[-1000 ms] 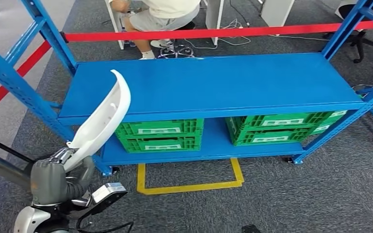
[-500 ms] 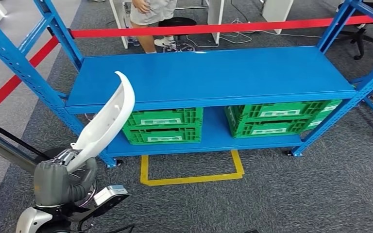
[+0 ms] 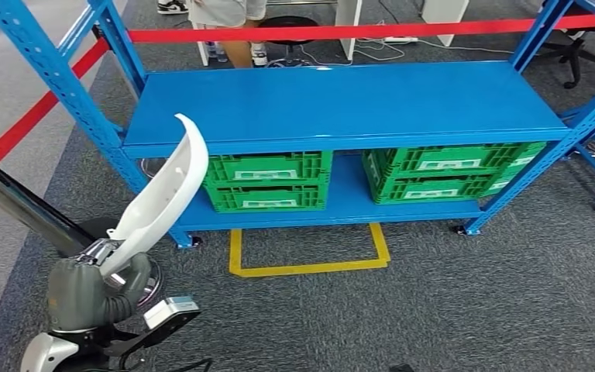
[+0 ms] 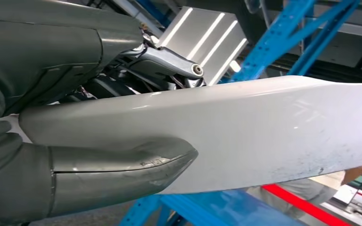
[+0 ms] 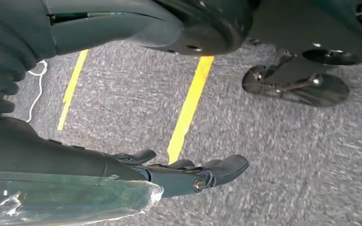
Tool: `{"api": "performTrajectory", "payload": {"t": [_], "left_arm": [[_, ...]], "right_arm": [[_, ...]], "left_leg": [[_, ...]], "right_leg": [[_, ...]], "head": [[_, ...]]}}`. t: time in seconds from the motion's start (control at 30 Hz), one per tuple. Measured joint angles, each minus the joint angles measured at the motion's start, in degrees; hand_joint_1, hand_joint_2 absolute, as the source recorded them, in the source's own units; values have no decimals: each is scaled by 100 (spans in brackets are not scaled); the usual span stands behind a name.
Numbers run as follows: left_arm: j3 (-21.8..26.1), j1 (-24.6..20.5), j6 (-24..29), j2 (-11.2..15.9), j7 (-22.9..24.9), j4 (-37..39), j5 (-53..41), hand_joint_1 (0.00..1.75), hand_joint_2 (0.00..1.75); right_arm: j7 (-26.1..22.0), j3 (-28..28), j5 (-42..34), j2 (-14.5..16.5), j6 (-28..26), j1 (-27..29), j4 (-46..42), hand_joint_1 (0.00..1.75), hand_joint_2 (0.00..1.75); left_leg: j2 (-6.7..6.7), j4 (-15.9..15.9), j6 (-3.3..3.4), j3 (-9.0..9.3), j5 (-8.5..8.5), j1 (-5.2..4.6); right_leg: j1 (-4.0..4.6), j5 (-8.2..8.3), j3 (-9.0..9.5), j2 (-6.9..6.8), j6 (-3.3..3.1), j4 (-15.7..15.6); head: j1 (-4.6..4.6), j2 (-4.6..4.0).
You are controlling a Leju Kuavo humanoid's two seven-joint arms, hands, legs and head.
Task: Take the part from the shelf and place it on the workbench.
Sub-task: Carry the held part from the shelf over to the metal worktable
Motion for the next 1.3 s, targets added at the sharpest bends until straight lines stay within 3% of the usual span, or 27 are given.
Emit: {"api": "performTrajectory", "payload": {"t": [0.1, 0.13, 0.17, 0.2, 0.23, 0.27, 0.33, 0.37, 0.43, 0.47, 0.53, 0.6, 0.63, 0.67, 0.73, 0.8, 0.87, 0.9, 0.97, 1.0, 1.07, 1.13, 1.17, 1.2, 1.23, 1.27, 1.3], "left_arm": [[5, 1, 15, 2, -40, 10, 117, 175, 175], [6, 1, 16, 2, -49, 16, 140, 175, 175], [7, 1, 18, 2, -55, 24, 154, 175, 175], [8, 1, 18, 2, -60, 31, 161, 175, 175], [9, 1, 19, 2, -65, 37, 162, 175, 175], [10, 1, 19, 2, -71, 39, 163, 175, 175], [14, -3, 23, 1, -99, 41, 175, 175, 175], [15, -7, 26, 1, -119, 43, 189, 175, 175], [16, -16, 30, 1, -163, 53, 241, 175, 175], [18, -22, 30, 1, -194, 65, 286, 175, 175], [23, -51, 21, -1, -294, 111, 415, 175, 175], [30, -95, 9, -9, -410, 180, 537, 175, 175], [33, -115, 4, -14, -456, 219, 577, 175, 175], [38, -132, 1, -21, -492, 258, 606, 175, 175], [49, -173, 0, -35, -544, 324, 659, 175, 175], [64, -229, 1, -51, -593, 372, 732, 175, 175], [83, -284, 3, -71, -640, 409, 793, 175, 175], [92, -300, 5, -79, -653, 425, 810, 175, 175], [106, -322, 11, -91, -673, 465, 852, 175, 175], [112, -334, 15, -99, -687, 487, 871, 175, 175], [128, -361, 20, -117, -725, 537, 897, 175, 175], [151, -379, 22, -127, -749, 591, 901, 175, 175], [160, -392, 24, -127, -755, 619, 901, 175, 175], [168, -413, 24, -128, -757, 649, 904, 175, 175], [173, -441, 25, -129, -758, 676, 914, 175, 175], [180, -473, 24, -131, -760, 700, 928, 175, 175], [189, -504, 24, -136, -762, 719, 944, 175, 175]], "right_arm": [[-15, -77, -75, -1, -39, 38, 2, 0, 175], [-16, -103, -91, -2, -47, 49, 2, 0, 175], [-16, -127, -102, -2, -50, 61, 2, 0, 175], [-16, -145, -109, -2, -51, 73, 2, 0, 175], [-17, -160, -113, -2, -51, 82, 2, 0, 175], [-17, -172, -116, -2, -51, 87, 2, 0, 175], [-17, -192, -134, -1, -55, 84, 3, 0, 175], [-13, -208, -151, -1, -64, 84, 4, 0, 175], [-3, -254, -187, 2, -93, 99, 10, 0, 175], [1, -281, -201, 4, -111, 108, 15, 0, 175], [1, -333, -231, 9, -157, 122, 25, 0, 175], [-3, -395, -261, 9, -211, 130, 26, 0, 175], [-9, -429, -271, 9, -234, 137, 26, 0, 175], [-24, -463, -278, 9, -256, 145, 26, 0, 175], [-70, -526, -295, 9, -288, 158, 26, 0, 175], [-114, -584, -311, 21, -310, 173, 26, 0, 175], [-139, -630, -317, 43, -334, 198, 26, 0, 175], [-144, -649, -318, 51, -340, 208, 26, 0, 175], [-126, -691, -318, 52, -357, 227, 26, 0, 175], [-100, -711, -318, 52, -370, 234, 26, 0, 175], [-52, -752, -321, 51, -398, 246, 26, 0, 175], [-37, -800, -329, 49, -410, 252, 26, 0, 175], [-37, -825, -335, 49, -414, 252, 26, 0, 175], [-41, -849, -341, 45, -414, 252, 26, 0, 175], [-51, -868, -347, 42, -413, 250, 26, 0, 175], [-68, -884, -352, 38, -410, 246, 26, 0, 175], [-89, -896, -357, 37, -408, 234, 25, 0, 175]], "left_leg": [[20, -6, 81, -201, 166, -20], [24, 2, 82, -271, 214, -29], [27, 13, 79, -337, 259, -35], [29, 24, 68, -394, 295, -37], [28, 38, 51, -444, 327, -34], [26, 59, 28, -491, 355, -31], [23, 125, -29, -583, 408, -46], [24, 151, -58, -621, 444, -56], [20, 181, -107, -670, 506, -65], [17, 223, -133, -700, 460, -60], [11, 570, -194, -818, 77, -41], [11, 1284, -241, -996, -494, -20], [12, 1621, -246, -1052, -667, -16], [12, 1827, -235, -1045, -702, -15], [10, 1680, -162, -783, -450, -28], [9, 918, -19, -205, -228, -90], [6, 175, 70, 285, -265, -156], [5, -6, 80, 380, -289, -181], [15, -106, 91, 331, -173, -189], [29, -133, 117, 271, -90, -181], [54, -161, 158, 114, 70, -158], [61, -143, 168, -78, 218, -155], [68, -131, 157, -180, 295, -152], [75, -113, 141, -293, 371, -147], [79, -85, 119, -412, 442, -136], [80, -44, 93, -529, 504, -124], [76, 14, 62, -639, 555, -119]], "right_leg": [[-3, -757, -313, 52, 41, 1015], [-3, -885, -370, 57, 50, 1340], [-3, -896, -347, 58, 57, 1499], [-5, -796, -217, 57, 61, 1428], [-8, -636, 16, 57, 63, 1138], [-15, -501, 305, 58, 66, 720], [-15, -399, 794, 78, 59, -35], [-11, -418, 898, 90, 50, -214], [-10, -407, 870, 98, -2, -256], [-14, -376, 834, 86, -42, -246], [-16, -291, 736, 57, -149, -239], [16, -198, 616, 38, -230, -216], [35, -148, 538, 32, -253, -199], [56, -98, 452, 27, -266, -178], [106, 3, 278, 30, -282, -139], [149, 106, 149, 41, -281, -118], [163, 217, 82, 42, -255, -114], [158, 276, 58, 39, -234, -122], [135, 340, 0, 43, -187, -134], [128, 231, -52, 50, -161, -74], [110, -291, -207, 64, -109, 347], [79, -771, -349, 62, -57, 1069], [62, -806, -358, 62, -30, 1356], [42, -698, -298, 61, -3, 1493], [22, -502, -146, 60, 24, 1433], [0, -327, 98, 59, 50, 1177], [-19, -281, 423, 63, 80, 768]], "head": [[22, 0], [22, 0], [21, 0], [22, 0], [22, 0], [25, 0], [25, 0], [25, 0], [23, 0], [21, 0], [2, 0], [-15, 0], [-17, 0], [-16, 0], [-16, 0], [-13, 0], [-8, 0], [-11, 0], [-17, 0], [-16, 0], [2, 0], [16, 0], [15, 0], [14, 0], [14, 0], [14, 0], [18, 0]]}}
